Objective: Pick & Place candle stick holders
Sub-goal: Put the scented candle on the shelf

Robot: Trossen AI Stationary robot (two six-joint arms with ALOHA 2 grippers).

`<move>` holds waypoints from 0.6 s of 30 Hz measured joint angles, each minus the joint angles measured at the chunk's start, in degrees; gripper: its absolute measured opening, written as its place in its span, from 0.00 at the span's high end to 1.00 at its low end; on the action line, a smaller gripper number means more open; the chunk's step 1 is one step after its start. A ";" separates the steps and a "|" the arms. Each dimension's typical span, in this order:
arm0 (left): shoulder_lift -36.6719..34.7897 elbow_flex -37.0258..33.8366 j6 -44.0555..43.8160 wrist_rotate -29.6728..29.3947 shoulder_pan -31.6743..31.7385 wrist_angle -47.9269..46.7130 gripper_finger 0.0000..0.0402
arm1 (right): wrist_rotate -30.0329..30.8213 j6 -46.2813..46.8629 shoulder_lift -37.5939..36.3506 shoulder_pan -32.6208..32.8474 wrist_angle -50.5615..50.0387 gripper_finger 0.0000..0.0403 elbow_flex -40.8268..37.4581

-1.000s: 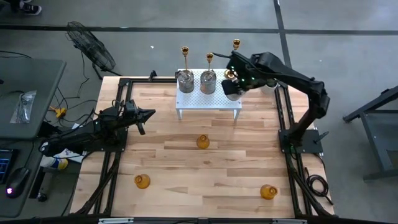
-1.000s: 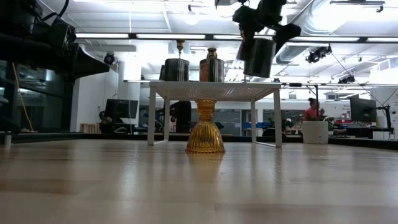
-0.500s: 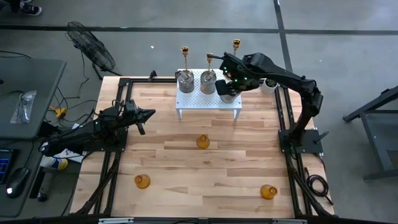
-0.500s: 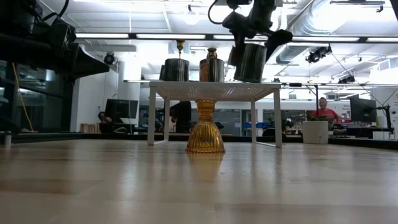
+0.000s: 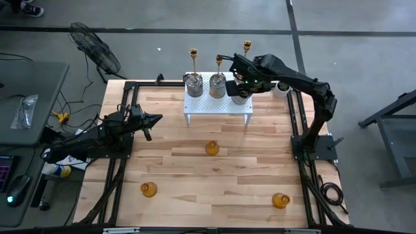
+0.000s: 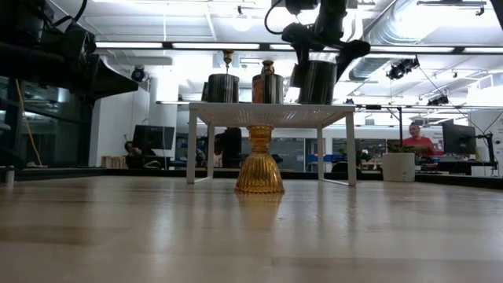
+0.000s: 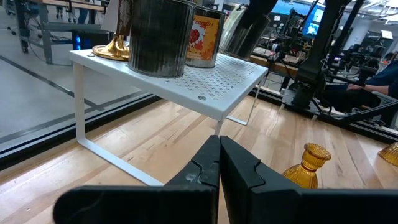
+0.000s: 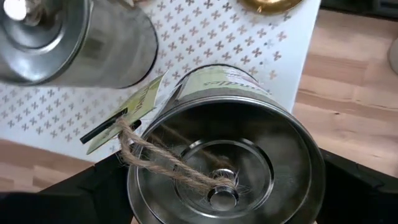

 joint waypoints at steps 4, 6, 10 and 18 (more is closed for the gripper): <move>0.00 0.00 0.00 -0.02 0.00 0.00 1.00 | -0.03 -0.04 1.16 -0.62 -0.10 0.12 -0.02; -0.01 0.00 -0.02 -0.02 0.02 0.00 1.00 | 0.30 -0.15 1.75 -0.66 0.66 0.12 0.00; 0.00 0.00 -0.02 -0.04 0.00 0.00 1.00 | 0.75 -0.19 1.79 -0.99 1.09 0.12 0.00; -0.01 0.00 -0.02 -0.07 0.00 0.00 1.00 | 2.90 -1.33 1.81 -0.96 1.10 0.11 0.00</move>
